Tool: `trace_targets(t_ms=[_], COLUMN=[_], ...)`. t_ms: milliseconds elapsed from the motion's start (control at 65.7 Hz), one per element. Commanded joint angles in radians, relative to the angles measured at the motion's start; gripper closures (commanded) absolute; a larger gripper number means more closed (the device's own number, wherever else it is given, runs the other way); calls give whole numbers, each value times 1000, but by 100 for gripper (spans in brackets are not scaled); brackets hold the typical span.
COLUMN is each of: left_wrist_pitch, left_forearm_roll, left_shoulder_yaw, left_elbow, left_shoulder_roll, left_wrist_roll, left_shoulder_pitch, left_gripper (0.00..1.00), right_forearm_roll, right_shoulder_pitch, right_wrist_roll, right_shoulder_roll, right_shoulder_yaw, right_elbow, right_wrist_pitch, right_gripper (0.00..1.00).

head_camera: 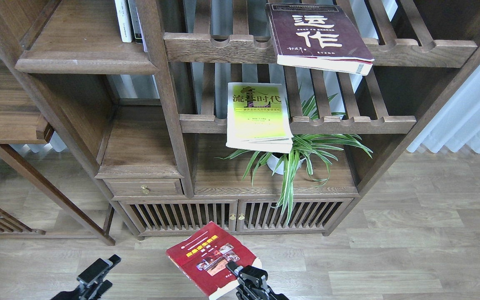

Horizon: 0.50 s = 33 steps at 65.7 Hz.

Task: Organize books on shelf
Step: 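Pull the red book off the shelf and lower it toward the left gripper, then hand the red book from the right gripper to the left gripper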

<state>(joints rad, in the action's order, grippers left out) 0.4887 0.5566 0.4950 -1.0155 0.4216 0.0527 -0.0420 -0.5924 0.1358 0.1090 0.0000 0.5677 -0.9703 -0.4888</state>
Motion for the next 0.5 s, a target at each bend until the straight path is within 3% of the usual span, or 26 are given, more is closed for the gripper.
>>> trace_targets(t_ms=[0, 487], left_wrist_pitch=[0, 0], left_forearm_roll=[0, -1], left_shoulder_yaw=[-26, -110], left_elbow=[-6, 14], left_shoulder_roll=[-26, -116], left_wrist_roll=[-1, -4], left_shoulder_pitch=[-6, -33], left_gripper=[0, 2], right_forearm_roll=[-1, -9], right_shoulder_pitch=[-1, 16], right_wrist_roll=[0, 0], right_shoulder_roll=[0, 0], right_shoulder_yaw=[-6, -121], right_elbow=[-1, -1], right_wrist_pitch=[0, 0], right_gripper=[94, 94])
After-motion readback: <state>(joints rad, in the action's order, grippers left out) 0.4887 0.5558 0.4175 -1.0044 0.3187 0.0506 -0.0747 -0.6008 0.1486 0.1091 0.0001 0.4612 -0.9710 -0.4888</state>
